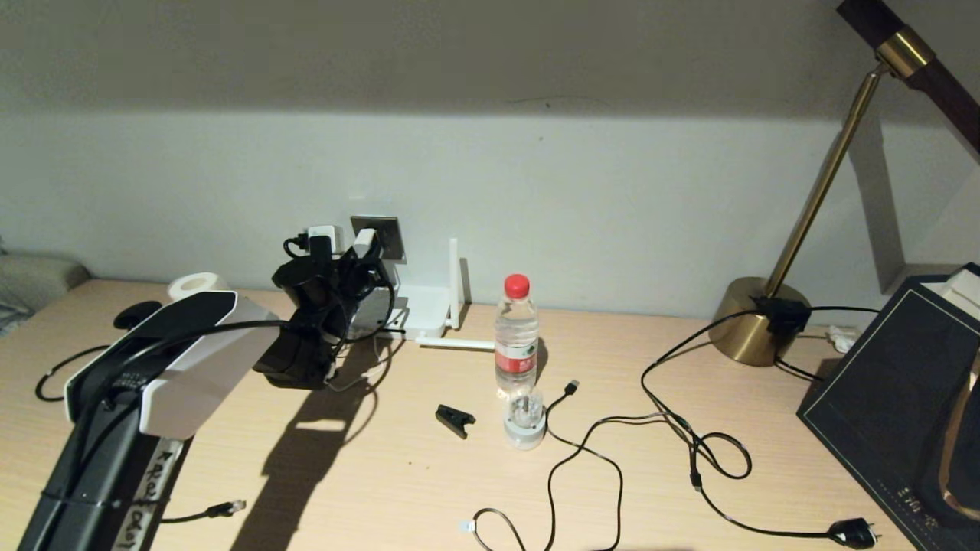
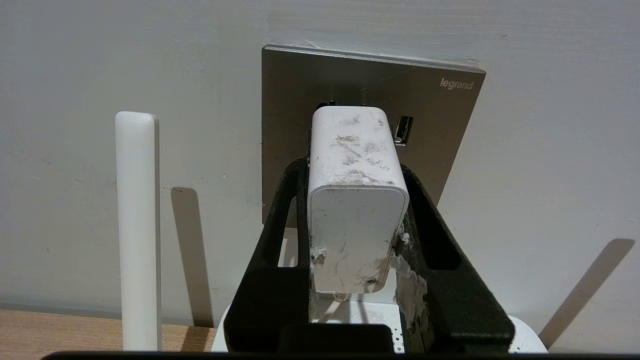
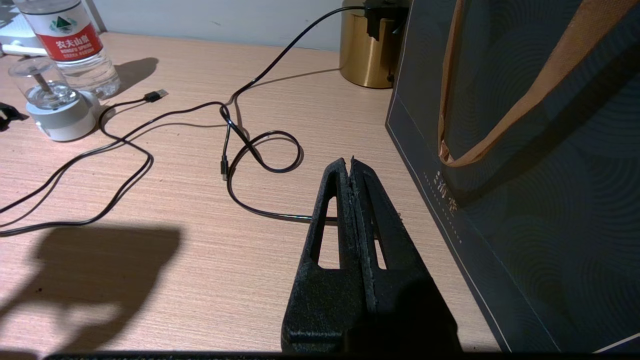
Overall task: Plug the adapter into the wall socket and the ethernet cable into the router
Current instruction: Align plug and socket
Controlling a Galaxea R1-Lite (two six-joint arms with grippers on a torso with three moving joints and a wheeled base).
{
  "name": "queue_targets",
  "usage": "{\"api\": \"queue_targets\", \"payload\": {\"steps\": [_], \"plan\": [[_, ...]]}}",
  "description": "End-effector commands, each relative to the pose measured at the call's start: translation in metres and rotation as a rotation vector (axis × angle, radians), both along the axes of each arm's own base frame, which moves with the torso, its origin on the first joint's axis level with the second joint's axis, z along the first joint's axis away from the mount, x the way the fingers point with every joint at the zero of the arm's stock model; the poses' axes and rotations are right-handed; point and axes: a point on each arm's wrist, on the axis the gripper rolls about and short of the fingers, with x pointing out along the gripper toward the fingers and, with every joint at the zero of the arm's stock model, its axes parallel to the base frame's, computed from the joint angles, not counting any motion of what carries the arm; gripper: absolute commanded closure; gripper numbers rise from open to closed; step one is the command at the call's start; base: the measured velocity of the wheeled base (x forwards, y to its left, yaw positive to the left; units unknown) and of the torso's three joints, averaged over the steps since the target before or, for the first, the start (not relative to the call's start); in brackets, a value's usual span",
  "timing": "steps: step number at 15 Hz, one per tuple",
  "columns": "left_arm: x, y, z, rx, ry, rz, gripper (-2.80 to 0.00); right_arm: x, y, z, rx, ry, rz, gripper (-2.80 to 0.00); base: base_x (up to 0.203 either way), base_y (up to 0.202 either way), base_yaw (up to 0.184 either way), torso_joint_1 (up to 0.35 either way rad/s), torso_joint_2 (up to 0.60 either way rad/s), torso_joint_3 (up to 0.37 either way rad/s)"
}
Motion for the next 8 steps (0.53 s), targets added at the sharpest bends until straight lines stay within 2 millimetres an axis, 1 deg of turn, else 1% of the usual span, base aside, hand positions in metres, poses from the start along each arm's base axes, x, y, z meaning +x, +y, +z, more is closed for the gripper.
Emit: {"api": "queue_targets", "payload": {"steps": [1,8], "plan": [[0.0001,0.0005,-0.0009,-0.001,-0.004,0.002,0.00,0.0005,0.0000,-0.0012,0.000,0.006,0.000,0.00,0.000,0.000,0.000,0.000,0.00,0.000],[0.0010,0.0073,-0.0026,0.025,0.002,0.015,0.00,0.0005,0.0000,-0.0012,0.000,0.006,0.000,0.00,0.000,0.000,0.000,0.000,0.00,0.000]]}}
